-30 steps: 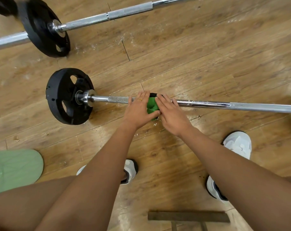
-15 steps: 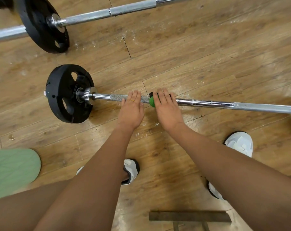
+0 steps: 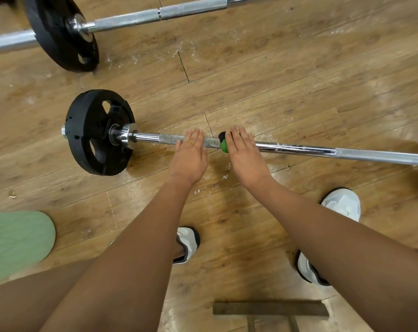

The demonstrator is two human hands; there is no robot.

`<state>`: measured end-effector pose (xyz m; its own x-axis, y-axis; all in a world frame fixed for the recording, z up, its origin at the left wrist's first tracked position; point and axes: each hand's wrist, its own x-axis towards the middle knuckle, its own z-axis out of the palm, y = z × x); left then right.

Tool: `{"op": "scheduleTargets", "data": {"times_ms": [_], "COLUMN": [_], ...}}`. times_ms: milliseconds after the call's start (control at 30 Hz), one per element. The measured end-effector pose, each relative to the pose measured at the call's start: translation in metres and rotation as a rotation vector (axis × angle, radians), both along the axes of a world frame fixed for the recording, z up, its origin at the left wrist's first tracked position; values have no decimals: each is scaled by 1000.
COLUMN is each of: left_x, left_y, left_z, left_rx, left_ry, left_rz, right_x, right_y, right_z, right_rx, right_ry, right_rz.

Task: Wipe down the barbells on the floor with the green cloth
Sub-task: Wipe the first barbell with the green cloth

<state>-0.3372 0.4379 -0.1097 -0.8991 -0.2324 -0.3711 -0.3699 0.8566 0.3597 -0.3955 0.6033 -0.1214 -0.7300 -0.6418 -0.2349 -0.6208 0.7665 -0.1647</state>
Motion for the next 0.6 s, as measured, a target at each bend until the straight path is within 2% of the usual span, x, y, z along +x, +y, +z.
{"op": "scheduleTargets", "data": {"times_ms": [100,233,367,500,600], "left_x": [3,7,15,25,35], "left_y": [5,7,7,14,17], "left_z": [1,1,1,0,-2], "left_rx": [-13,-11,-23,-20,-31], "left_ry": [11,12,15,24,16], "left_rz": [18,16,0,27,25], "right_x": [-6,-6,-2,0,12], "right_y": [20,-9,-3,23,8], "right_z": [4,10,11,10,10], "right_rx": [7,-35,-32,-6,-46], "right_ry": [-48,-178,-190,-163,-176], "right_rz": [-52,-71,-12,-145,-150]}}
